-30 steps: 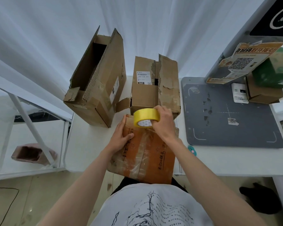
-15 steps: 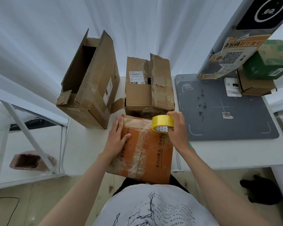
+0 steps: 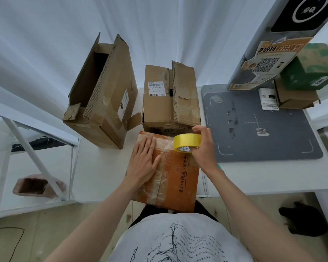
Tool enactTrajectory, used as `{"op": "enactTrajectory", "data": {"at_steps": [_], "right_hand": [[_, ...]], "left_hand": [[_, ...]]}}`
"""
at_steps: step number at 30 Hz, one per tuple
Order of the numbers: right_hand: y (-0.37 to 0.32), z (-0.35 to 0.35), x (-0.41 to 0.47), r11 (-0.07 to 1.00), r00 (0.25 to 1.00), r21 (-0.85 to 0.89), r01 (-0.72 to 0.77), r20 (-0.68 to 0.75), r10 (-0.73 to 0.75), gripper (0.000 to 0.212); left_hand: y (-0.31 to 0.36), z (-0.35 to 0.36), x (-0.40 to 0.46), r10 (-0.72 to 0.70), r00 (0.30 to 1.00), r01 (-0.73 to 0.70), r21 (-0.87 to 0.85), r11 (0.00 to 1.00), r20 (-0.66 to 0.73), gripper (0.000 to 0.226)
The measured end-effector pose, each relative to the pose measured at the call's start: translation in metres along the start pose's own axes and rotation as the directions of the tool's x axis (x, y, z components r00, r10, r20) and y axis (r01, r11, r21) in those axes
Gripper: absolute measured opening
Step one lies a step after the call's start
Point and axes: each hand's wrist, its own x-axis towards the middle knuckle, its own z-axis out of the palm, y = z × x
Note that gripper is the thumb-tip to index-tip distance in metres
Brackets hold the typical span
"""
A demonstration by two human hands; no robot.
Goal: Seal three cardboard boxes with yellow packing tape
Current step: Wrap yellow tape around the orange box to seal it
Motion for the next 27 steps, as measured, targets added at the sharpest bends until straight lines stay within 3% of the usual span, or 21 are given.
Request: {"op": "enactTrajectory", "data": {"at_steps": [6,13,18,22,27], "right_hand": [[0.005,0.004,-0.006,0.998,0.997,0.014,-0.066,-0.038,0.067,0.062],[0.019,0.002,-0.013,0.974,0.976,0.061,-0.217,0.013,0.217,0.038],[0.019,0.008,0.000,0.953,0.951,-0.104,-0.284,0.095,0.293,0.046],[0.010,0.007,0.002,0.967,0.968,-0.069,-0.246,0.027,0.248,0.018],[0.018,-0.023,-0.012,0.978,0.950,0.021,-0.207,-0.236,0.206,0.023]], "left_hand": [[0.023,0.005,0.003,0.052,0.998,-0.051,-0.012,0.999,0.023,0.076],[0.039,0.010,0.011,0.009,0.990,-0.010,0.008,1.000,0.142,0.094],[0.037,0.013,0.015,-0.022,0.982,0.013,0.049,0.999,0.186,0.095],[0.039,0.010,0.014,-0.023,0.980,0.017,0.030,0.999,0.198,0.094],[0.042,0.003,0.014,-0.045,0.971,0.042,0.016,0.999,0.236,0.093]]}}
